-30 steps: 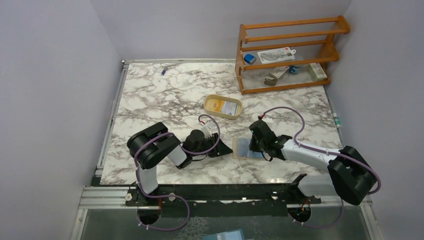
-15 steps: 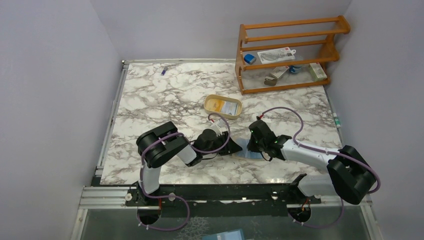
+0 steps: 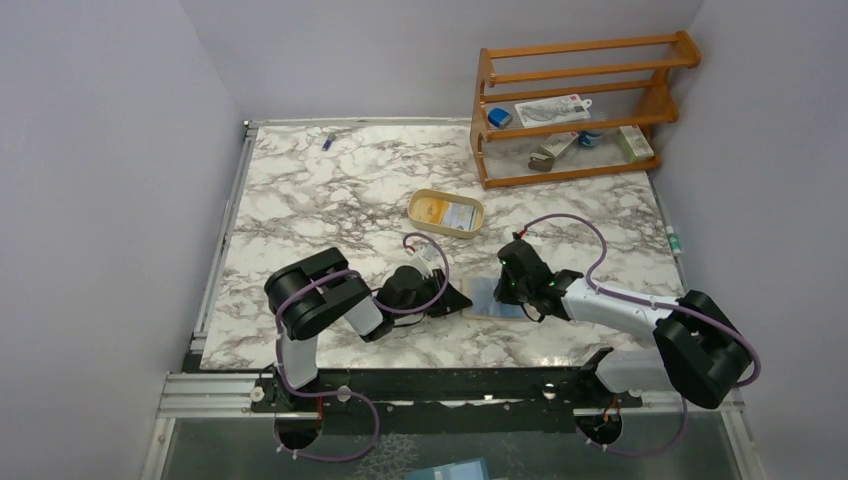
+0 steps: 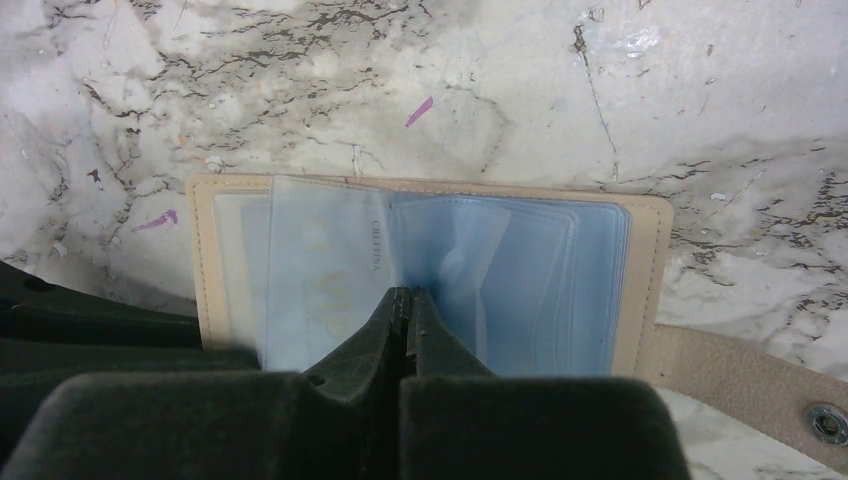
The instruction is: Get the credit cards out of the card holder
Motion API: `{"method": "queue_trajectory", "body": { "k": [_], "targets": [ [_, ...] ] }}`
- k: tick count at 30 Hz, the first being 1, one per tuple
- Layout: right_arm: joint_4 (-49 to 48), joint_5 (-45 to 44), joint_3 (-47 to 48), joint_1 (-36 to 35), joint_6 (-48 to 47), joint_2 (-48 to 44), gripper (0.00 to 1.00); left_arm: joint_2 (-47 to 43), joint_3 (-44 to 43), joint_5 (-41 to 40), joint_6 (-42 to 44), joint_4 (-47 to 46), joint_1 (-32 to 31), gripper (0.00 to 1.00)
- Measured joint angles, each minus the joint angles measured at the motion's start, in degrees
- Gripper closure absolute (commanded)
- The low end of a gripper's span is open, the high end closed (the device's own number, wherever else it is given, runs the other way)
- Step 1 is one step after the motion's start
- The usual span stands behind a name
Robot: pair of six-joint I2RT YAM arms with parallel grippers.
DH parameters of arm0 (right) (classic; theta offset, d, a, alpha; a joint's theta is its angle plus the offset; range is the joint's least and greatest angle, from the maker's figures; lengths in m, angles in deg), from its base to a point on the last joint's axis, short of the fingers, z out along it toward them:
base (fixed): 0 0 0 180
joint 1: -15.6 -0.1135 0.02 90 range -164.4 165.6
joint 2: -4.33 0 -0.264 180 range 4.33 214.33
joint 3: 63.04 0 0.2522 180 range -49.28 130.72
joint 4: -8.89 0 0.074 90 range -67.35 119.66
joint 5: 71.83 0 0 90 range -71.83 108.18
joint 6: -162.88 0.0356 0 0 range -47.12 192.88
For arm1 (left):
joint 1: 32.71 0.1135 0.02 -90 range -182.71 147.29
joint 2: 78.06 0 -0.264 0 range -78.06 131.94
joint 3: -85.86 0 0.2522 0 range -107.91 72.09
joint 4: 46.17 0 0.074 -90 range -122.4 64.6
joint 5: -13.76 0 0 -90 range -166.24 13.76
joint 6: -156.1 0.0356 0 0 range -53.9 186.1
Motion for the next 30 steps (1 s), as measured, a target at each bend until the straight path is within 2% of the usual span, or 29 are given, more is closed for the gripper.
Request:
{"method": "queue_trajectory", "body": {
  "k": [2,11,12,15,18,25,30],
  "targets": [
    [0.00,0.02,0.00,0.00,-0.02,0.00,0.99,0.85,0.00,-0.02,-0.17,-0.50,0.04,0.95],
    [-0.33,0.33,-0.09,0.04,-0.46,0.00,0.99,2.67,0.09,0.02,-0.94,-2.97,0.15,1.00],
    [-0.39,0.35,-0.13,0.04,-0.46,0.00,0.92,2.64,0.17,0.00,-0.94,-3.08,0.15,1.00],
    [-1.36,1.01,-0.39,0.07,-0.42,0.02,0.54,2.62,0.87,-0.09,-0.98,-3.91,0.15,1.00],
    [-3.17,3.26,-0.26,-0.09,-0.61,-0.17,0.41,2.62,1.38,-0.26,-1.07,-4.59,0.11,1.00],
    [2.86,4.61,1.97,-0.42,-3.52,-3.43,0.41,1.60,1.90,-0.28,-0.96,-3.74,0.11,1.00],
    [8.33,4.00,9.11,-1.14,-4.83,-3.41,0.42,-0.74,1.51,-0.66,0.07,0.57,0.04,1.00]
  ]
}}
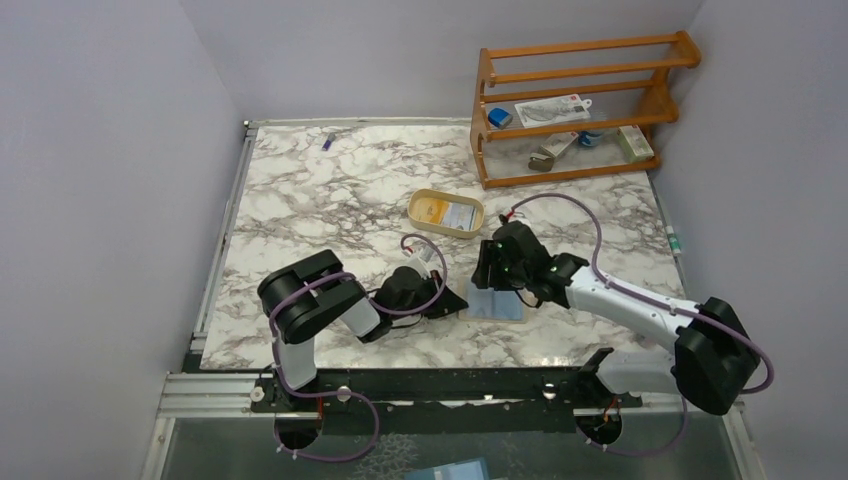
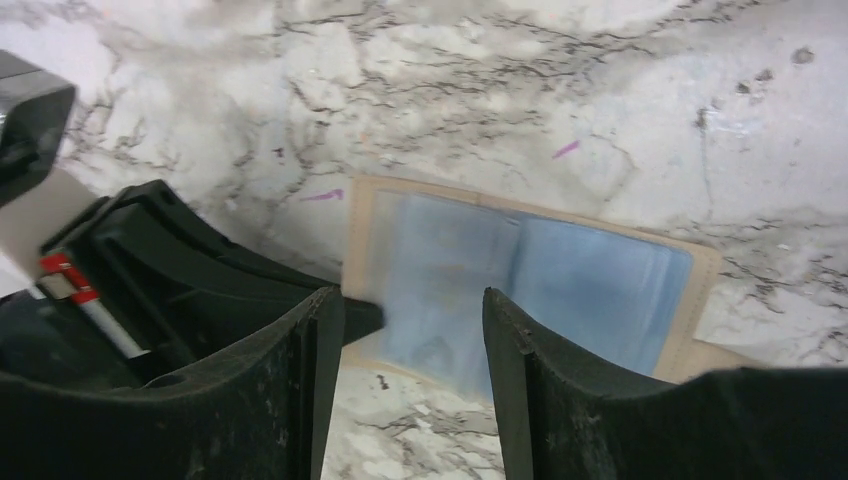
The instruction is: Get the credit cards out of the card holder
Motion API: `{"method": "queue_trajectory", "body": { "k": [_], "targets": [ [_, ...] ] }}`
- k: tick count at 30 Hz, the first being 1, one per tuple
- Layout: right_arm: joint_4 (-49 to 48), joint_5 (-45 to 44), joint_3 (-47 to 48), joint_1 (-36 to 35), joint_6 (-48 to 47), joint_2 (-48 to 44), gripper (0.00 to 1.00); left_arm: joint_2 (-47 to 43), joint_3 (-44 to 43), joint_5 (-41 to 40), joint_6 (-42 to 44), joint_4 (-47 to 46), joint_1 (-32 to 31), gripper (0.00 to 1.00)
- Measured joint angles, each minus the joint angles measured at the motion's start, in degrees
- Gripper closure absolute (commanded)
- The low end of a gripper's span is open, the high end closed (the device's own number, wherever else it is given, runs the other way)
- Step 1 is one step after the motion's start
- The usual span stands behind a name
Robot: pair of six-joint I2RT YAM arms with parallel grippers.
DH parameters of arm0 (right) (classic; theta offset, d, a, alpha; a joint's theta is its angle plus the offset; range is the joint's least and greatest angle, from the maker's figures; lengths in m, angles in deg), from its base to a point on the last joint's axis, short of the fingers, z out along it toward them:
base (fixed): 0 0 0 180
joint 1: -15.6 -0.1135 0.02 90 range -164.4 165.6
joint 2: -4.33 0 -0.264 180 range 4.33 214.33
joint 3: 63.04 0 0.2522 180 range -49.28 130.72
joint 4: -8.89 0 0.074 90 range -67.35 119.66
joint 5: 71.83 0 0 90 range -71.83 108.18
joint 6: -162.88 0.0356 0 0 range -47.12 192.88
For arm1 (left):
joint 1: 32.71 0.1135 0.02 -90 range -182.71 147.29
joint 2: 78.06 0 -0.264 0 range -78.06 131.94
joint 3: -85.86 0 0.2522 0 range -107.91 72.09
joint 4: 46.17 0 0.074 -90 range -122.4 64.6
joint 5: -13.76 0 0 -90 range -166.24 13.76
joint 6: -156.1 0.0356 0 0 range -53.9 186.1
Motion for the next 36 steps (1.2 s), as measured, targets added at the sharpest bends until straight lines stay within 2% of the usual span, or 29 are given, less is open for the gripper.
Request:
{"method": "queue_trajectory", "body": {
  "k": [5,14,18,26,36],
  "targets": [
    [2.86,-1.88,5.33,-3.04,-0.11,3.54,0.43,-2.27,-1.60,-0.59,1.25,5.07,-0.17,1.00],
    [7.41,-5.38,7.21,-3.72,0.98,12.00,0.53,-3.67,-2.62,-1.49,2.25,9.77,-0.44,1.00],
    [7.52,-6.23,7.21,-3.72,1.22,12.17,0.52,-4.66,-2.62,-1.62,2.51,10.73,-0.44,1.00],
    [6.78,-6.25,7.34,-3.72,0.94,12.28,0.45,-5.44,-2.73,-1.95,2.75,12.79,-0.44,1.00],
    [4.04,-4.85,7.96,-3.74,0.74,15.37,0.46,-6.25,-3.39,-1.95,3.54,14.14,-0.55,1.00]
  ]
}}
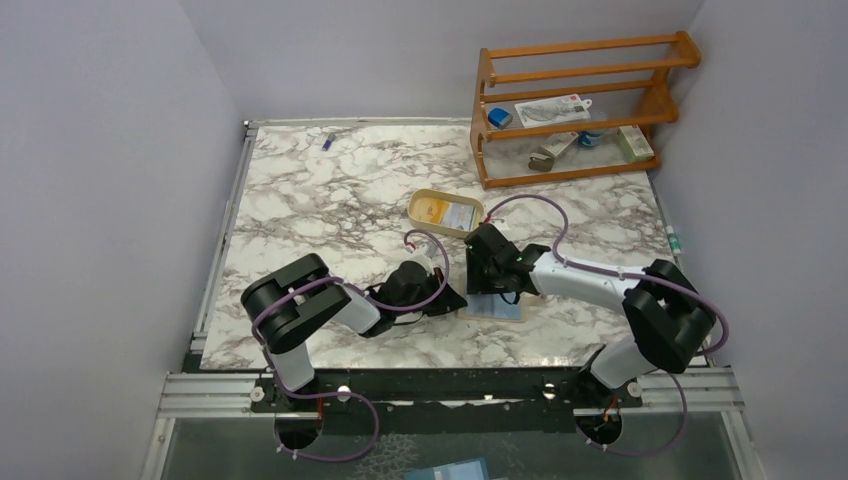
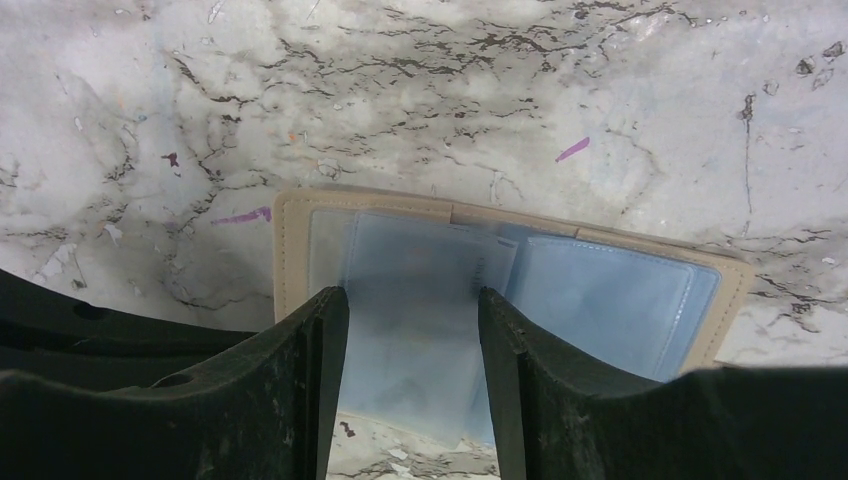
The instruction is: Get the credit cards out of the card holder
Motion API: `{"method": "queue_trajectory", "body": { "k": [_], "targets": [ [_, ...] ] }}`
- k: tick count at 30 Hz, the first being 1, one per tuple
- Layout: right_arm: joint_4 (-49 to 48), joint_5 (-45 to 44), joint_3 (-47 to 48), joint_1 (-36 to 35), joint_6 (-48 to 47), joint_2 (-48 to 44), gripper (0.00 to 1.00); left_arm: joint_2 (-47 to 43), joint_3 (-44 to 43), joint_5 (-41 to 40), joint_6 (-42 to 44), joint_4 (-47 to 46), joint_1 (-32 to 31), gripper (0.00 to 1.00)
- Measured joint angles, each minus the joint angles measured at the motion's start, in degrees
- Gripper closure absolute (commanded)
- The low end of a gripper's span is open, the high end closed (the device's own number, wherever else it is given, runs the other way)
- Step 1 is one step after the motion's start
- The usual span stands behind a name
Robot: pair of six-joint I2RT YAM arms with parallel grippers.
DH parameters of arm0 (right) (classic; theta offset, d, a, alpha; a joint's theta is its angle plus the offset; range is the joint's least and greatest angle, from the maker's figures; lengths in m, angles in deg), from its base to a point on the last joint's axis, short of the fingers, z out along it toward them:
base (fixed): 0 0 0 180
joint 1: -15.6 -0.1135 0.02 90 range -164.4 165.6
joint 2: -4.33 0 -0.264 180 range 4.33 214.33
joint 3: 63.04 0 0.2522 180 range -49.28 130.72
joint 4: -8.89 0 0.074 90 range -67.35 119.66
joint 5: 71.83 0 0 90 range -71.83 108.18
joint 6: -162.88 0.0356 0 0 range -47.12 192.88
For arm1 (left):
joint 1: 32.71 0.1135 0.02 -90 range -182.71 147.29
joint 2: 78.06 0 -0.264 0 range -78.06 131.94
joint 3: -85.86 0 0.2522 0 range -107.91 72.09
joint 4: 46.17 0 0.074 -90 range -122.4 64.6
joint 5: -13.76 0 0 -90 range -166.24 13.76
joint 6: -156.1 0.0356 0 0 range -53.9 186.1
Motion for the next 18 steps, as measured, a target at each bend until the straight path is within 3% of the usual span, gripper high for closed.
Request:
{"method": "queue_trajectory", "body": {
  "k": [13,16,18],
  "targets": [
    [-2.16,0.26,-1.11,0.00,-0.42,1.49,0.81,-1.14,-0.04,-0.46,0.37,2.75,-0.15,1.00],
    [-3.28,0.04,-1.99,0.00,-0.44,1.33,0.96,-1.60,-0.04,-0.79,0.48,3.76,-0.15,1.00],
    [-4.17,-0.02,-2.67,0.00,-0.46,1.05,0.99,-2.51,-0.02,-1.07,0.63,4.92,-0.15,1.00]
  ]
}}
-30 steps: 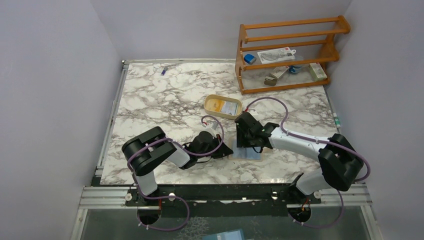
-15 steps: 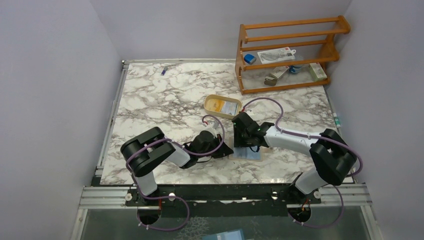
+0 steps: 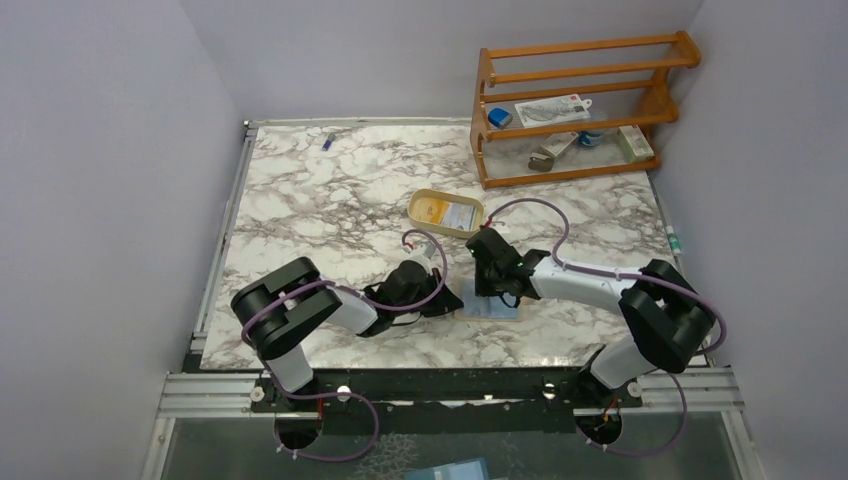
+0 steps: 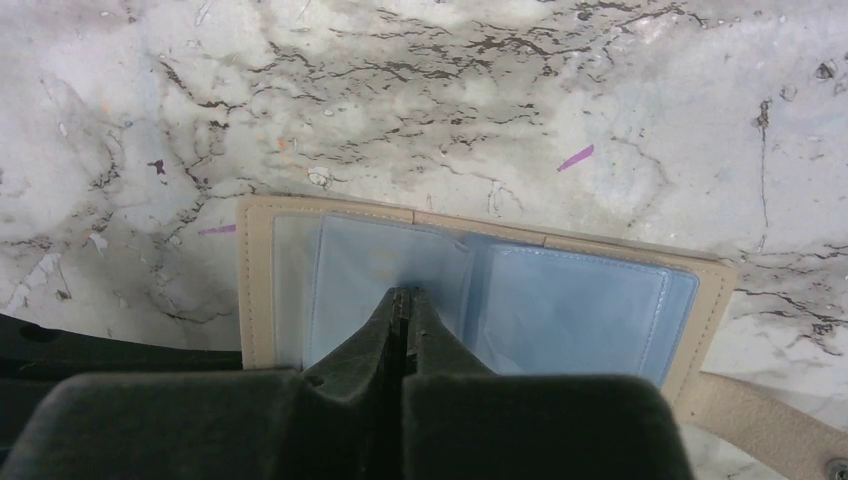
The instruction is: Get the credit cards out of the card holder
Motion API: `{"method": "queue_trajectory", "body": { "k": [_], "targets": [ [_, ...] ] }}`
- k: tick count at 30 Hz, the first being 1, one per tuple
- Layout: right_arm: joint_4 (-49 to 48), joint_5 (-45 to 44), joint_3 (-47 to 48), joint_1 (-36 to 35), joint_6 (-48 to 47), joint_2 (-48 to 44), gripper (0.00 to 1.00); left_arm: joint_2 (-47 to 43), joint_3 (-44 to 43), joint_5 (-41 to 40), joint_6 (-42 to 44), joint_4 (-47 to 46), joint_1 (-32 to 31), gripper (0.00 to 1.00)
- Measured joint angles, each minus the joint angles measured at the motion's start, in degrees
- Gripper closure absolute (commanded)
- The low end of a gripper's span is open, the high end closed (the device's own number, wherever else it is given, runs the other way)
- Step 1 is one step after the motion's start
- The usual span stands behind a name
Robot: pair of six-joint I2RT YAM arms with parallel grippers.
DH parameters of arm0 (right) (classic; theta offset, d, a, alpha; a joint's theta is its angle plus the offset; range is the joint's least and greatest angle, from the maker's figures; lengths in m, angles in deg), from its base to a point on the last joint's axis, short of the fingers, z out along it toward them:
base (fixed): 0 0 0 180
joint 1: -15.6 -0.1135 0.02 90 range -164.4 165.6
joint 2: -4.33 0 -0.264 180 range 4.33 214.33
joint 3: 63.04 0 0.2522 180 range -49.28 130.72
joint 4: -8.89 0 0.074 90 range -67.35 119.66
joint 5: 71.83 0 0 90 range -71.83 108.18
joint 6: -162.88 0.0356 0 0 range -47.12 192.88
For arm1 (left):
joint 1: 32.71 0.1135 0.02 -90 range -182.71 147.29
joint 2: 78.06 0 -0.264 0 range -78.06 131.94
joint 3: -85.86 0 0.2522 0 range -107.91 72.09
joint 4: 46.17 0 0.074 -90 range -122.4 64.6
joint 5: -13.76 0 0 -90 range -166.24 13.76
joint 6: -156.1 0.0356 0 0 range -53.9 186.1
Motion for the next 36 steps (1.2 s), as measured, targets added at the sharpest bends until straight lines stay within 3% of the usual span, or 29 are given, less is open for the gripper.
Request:
{"method": "queue_trajectory", "body": {
  "k": [9,16,20,22,26,31,32,36],
  "targets": [
    [-5.84,0.13,-2.93,-0.11,0.85,-0.83,0.99,-3.13,1.11,-1.14,0.42,2.62,0.28,0.99],
    [-7.45,0.33,-3.56,-0.35,2.23,-0.85,0.99,-6.08,2.12,-1.73,0.83,4.44,0.90,0.79],
    [-7.69,0.33,-3.78,-0.35,2.67,-0.96,0.99,-7.06,2.29,-1.90,1.03,4.44,1.18,0.76],
    [-7.80,0.33,-3.89,-0.35,2.69,-1.05,0.99,-7.04,2.29,-1.90,1.07,4.48,1.20,0.80],
    [-8.00,0.33,-4.00,-0.35,2.69,-1.18,0.99,-6.75,2.29,-1.90,1.09,4.48,1.20,1.00],
    [-8.07,0.35,-4.00,-0.35,2.67,-1.18,0.99,-6.21,2.29,-1.90,1.27,4.63,1.22,1.00],
    [-8.17,0.37,-4.02,-0.35,2.67,-1.20,0.96,-6.21,2.27,-1.90,1.27,4.63,1.22,1.00],
    [-8.92,1.62,-4.61,-0.35,2.45,-1.81,0.58,-6.21,2.29,-2.03,1.27,4.63,1.22,1.00]
  ]
}}
